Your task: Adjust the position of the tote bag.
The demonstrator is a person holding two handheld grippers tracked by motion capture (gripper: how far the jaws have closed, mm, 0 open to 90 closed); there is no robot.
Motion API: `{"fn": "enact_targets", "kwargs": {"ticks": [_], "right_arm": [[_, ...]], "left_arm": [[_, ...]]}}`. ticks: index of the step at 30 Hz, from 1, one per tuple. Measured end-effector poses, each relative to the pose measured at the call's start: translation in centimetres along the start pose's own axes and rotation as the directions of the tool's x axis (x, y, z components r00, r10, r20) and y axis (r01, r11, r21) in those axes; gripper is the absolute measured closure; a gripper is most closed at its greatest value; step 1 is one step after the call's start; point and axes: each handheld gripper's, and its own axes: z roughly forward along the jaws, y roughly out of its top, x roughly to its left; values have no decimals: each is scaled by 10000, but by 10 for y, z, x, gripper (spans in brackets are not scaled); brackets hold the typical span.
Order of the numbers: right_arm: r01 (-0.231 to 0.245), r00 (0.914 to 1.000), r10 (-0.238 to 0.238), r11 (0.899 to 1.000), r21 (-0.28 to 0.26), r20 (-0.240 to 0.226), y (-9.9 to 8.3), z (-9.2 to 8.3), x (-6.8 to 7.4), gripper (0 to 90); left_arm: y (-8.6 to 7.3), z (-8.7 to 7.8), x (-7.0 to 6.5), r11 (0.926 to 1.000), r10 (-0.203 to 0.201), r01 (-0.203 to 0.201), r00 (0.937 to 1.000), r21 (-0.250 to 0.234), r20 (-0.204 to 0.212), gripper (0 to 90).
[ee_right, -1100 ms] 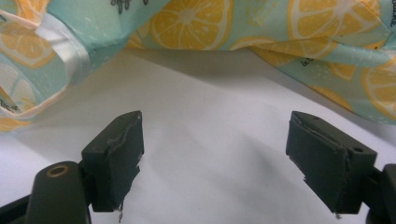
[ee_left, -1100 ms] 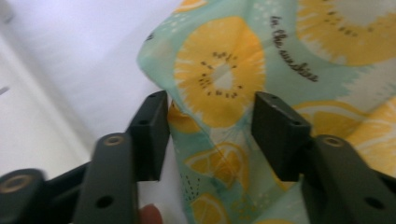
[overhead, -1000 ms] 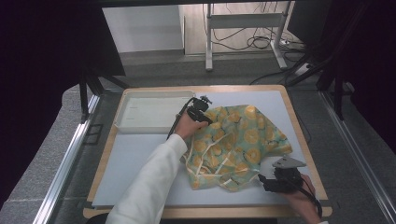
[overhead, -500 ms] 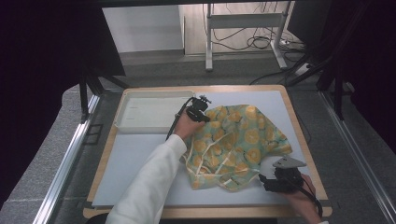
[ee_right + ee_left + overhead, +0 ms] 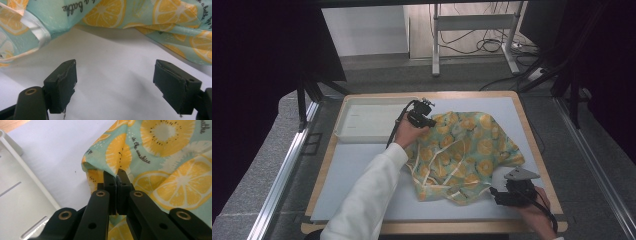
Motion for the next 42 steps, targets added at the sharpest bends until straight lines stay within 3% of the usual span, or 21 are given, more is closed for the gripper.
{"fn": "enact_targets", "kwargs": {"ticks": [9, 21, 30, 42], "right_arm": [[-296, 9996, 296, 9995, 87, 22, 0, -8, -3, 202], [-362, 9992, 355, 9988, 322, 201, 27, -31, -10, 231], [-444, 9987, 421, 9955, 833, 292, 51, -37, -33, 233], [-302, 9989, 235, 9841, 1752, 402, 78, -28, -58, 208]], "left_arm": [[-3, -4, 3, 9998, 80, -78, 9999, -187, 124, 891], [-5, -4, 6, 9993, 346, -341, 9988, -154, 344, 890], [-5, -5, 7, 9994, 323, -318, 9989, -136, 336, 890], [-5, -8, 6, 9992, 382, -379, 9989, -98, 284, 890]]}}
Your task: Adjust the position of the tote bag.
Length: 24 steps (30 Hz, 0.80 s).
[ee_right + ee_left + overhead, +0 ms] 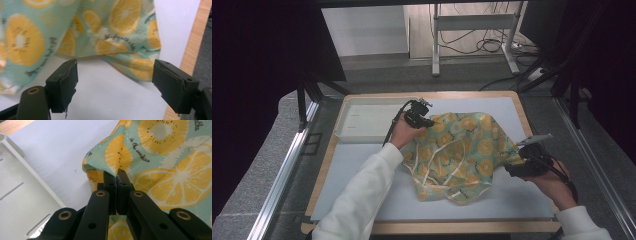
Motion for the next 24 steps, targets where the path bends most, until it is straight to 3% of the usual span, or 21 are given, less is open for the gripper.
{"fn": "enact_targets", "kwargs": {"ticks": [6, 13, 24], "right_arm": [[-120, 9999, 116, 9992, 386, 111, 7, 12, -15, 193], [-675, 9977, 679, 9940, 863, -17, 12, 31, -38, 181], [-902, 9952, 947, 9849, 1476, -242, 9, 55, -48, 181]], "left_arm": [[0, -1, -1, 10000, 16, -16, 10000, -17, -4, 889], [0, 1, -1, 10000, -5, 5, 10000, 26, -25, 889], [0, 3, -2, 9999, 43, -42, 10000, 116, -21, 889]]}}
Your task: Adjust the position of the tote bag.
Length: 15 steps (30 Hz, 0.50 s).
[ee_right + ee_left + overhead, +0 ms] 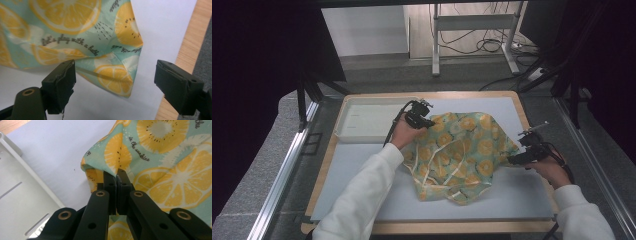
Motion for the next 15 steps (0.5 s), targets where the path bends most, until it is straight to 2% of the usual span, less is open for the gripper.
{"fn": "enact_targets", "kwargs": {"ticks": [6, 7, 9, 10, 11, 12, 13, 15], "right_arm": [[-49, 10000, 50, 9997, 249, -37, 3, 13, -4, 207], [-19, 10000, 20, 9996, 271, -19, 4, 14, -5, 245], [-3, 10000, 4, 9996, 292, -44, 4, 15, -5, 265], [17, 10000, -16, 9993, 373, -34, 4, 16, -5, 327], [17, 10000, -16, 9993, 373, -34, 4, 16, -5, 327], [42, 9999, -37, 9990, 448, -126, 4, 17, -5, 385], [42, 9999, -37, 9990, 448, -126, 4, 17, -5, 385], [98, 9999, -94, 9989, 466, -100, 4, 17, -5, 497]], "left_arm": [[-1, -1, 0, 10000, 11, -11, 10000, 9, 14, 888], [-1, -2, 1, 10000, 6, -6, 10000, 0, 29, 888], [-1, -2, 1, 10000, -2, 2, 10000, -8, 36, 888], [-2, -2, 2, 10000, 4, -4, 10000, -3, 42, 888], [-2, -2, 2, 10000, -2, 2, 10000, -11, 64, 888], [-2, -3, 2, 10000, -17, 17, 10000, -21, 79, 888], [-2, -3, 2, 10000, -25, 25, 10000, -31, 83, 888], [-3, -3, 2, 10000, -45, 46, 9999, -60, 105, 888]]}}
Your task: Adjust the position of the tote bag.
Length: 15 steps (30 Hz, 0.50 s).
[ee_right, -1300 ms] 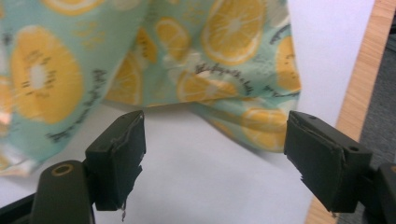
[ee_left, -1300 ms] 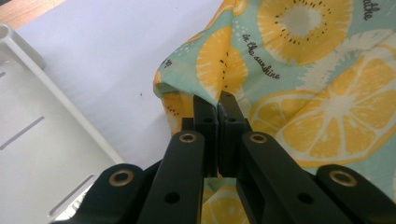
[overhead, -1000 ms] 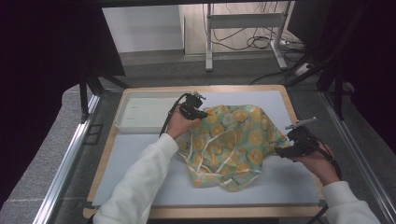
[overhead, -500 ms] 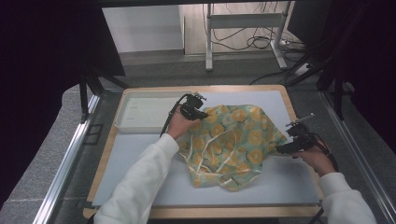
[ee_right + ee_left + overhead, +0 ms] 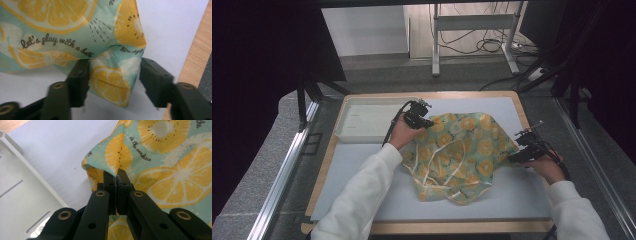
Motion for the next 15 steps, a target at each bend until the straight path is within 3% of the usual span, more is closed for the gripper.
{"fn": "enact_targets", "kwargs": {"ticks": [4, 5, 9, 15], "right_arm": [[88, 9999, -88, 9999, 92, -50, 1, 1, 1, 587], [164, 9999, -164, 9998, 145, -26, 1, 1, 1, 670], [245, 9997, -245, 9997, 81, -17, 3, 0, 2, 806], [260, 9997, -260, 9996, -141, 12, 5, -5, 1, 871]], "left_arm": [[-1, 0, 0, 10000, 23, -23, 10000, -1, 27, 888], [-1, -1, 0, 10000, 39, -39, 10000, 0, 35, 888], [-3, -2, 0, 10000, 61, -60, 9999, -48, 131, 888], [-7, -7, -2, 9998, 10, -3, 9995, -216, 300, 889]]}}
